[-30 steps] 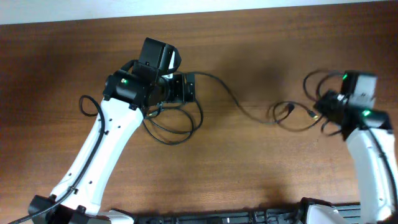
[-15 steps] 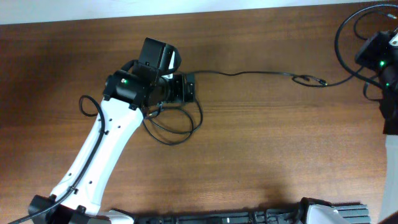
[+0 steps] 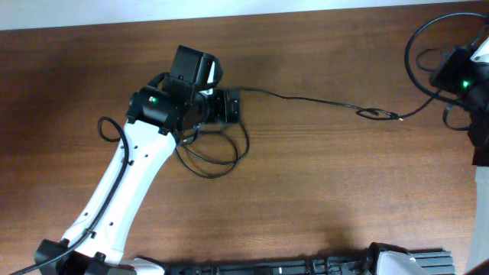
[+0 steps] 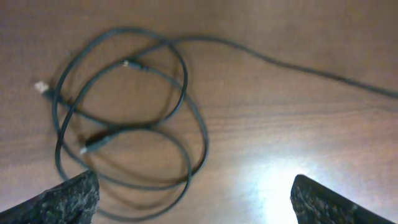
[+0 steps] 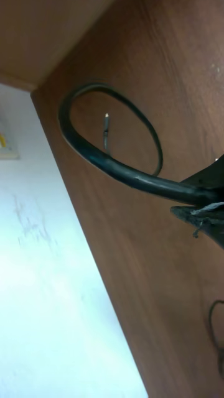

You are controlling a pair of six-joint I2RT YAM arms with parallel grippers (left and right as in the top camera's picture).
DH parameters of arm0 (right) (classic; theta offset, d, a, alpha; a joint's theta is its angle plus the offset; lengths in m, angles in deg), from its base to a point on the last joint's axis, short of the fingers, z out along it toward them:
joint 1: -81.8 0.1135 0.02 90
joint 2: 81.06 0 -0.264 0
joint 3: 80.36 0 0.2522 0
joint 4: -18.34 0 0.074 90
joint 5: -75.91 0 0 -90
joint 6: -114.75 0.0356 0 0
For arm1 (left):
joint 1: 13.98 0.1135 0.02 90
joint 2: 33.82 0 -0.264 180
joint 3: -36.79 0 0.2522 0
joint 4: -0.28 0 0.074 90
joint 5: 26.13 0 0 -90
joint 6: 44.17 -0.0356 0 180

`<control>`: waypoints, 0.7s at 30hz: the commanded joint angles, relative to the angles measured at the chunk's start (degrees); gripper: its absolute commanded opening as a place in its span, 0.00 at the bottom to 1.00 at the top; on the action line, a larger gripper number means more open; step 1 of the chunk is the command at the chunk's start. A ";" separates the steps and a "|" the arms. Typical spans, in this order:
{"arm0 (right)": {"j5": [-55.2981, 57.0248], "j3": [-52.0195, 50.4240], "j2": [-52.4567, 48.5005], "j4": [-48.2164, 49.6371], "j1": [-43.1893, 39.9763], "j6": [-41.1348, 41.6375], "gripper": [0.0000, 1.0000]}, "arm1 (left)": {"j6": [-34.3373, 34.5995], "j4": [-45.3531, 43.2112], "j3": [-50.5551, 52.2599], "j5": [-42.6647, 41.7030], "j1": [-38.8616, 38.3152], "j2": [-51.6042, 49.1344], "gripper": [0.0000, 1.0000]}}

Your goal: Untangle cables

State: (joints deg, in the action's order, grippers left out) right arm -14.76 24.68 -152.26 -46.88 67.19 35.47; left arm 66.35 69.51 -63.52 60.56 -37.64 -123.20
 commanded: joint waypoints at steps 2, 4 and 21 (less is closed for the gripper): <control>-8.02 1.29 0.70 0.26 -0.46 -3.45 0.04 | -10.32 -4.70 -0.48 -5.44 -1.22 -1.42 0.99; -14.25 1.29 0.70 0.81 -0.46 -3.48 0.04 | -21.18 -7.10 -0.48 -11.61 -2.69 -3.19 0.99; -32.20 2.56 0.70 0.87 -0.48 -3.21 0.04 | -60.78 -13.27 -0.48 -29.97 -8.24 -13.94 0.99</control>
State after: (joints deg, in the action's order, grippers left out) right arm -43.70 24.71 -152.26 -46.25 67.15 32.45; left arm 12.71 56.57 -63.54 38.29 -45.64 -135.59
